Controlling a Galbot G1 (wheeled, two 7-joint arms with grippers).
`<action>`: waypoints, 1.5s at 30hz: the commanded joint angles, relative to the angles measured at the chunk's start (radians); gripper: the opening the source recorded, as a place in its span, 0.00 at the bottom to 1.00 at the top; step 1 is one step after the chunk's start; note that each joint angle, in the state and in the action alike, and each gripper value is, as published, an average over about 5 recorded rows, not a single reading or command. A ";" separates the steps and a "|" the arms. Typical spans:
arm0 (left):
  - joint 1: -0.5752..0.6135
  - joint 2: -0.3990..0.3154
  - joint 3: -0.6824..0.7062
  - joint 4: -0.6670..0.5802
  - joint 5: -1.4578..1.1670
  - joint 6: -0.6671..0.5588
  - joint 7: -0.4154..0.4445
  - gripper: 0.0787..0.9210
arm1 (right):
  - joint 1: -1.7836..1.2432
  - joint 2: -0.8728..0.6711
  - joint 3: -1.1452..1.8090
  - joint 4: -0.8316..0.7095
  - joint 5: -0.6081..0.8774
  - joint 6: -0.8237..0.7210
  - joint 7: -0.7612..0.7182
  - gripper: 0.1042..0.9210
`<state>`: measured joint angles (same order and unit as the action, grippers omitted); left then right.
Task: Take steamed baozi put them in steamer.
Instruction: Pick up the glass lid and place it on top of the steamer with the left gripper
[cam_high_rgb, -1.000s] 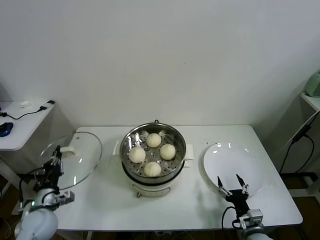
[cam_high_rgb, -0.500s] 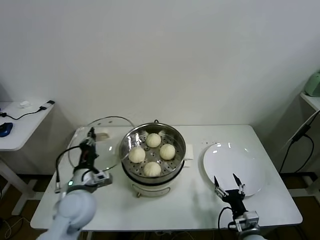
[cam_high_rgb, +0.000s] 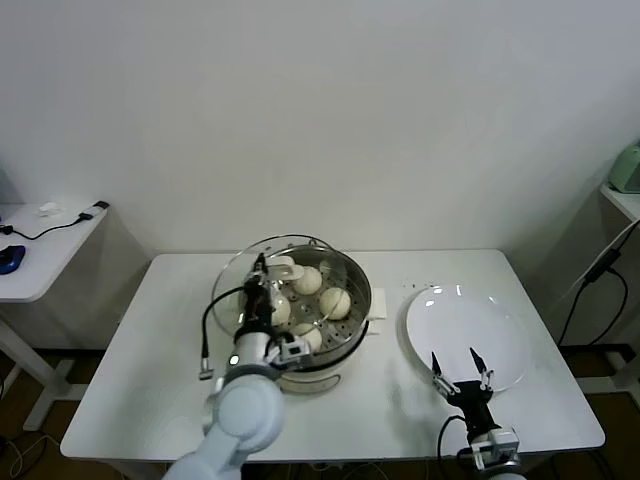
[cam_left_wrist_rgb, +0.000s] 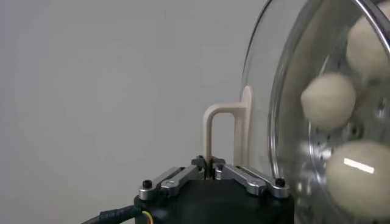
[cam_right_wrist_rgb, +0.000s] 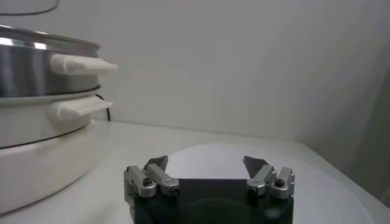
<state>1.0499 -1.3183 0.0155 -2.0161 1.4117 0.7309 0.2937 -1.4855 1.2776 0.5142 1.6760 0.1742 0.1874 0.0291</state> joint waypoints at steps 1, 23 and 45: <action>-0.050 -0.197 0.138 0.106 0.156 0.054 0.026 0.07 | 0.002 0.010 0.006 -0.022 -0.006 0.045 0.010 0.88; 0.019 -0.202 0.037 0.201 0.220 0.015 -0.083 0.07 | 0.025 0.035 0.001 -0.032 -0.024 0.114 0.052 0.88; 0.026 -0.191 0.029 0.237 0.218 -0.019 -0.099 0.07 | 0.045 0.050 -0.020 -0.055 -0.048 0.131 0.053 0.88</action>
<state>1.0712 -1.5090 0.0490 -1.7871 1.6310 0.7347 0.1939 -1.4425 1.3249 0.4997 1.6219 0.1348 0.3113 0.0824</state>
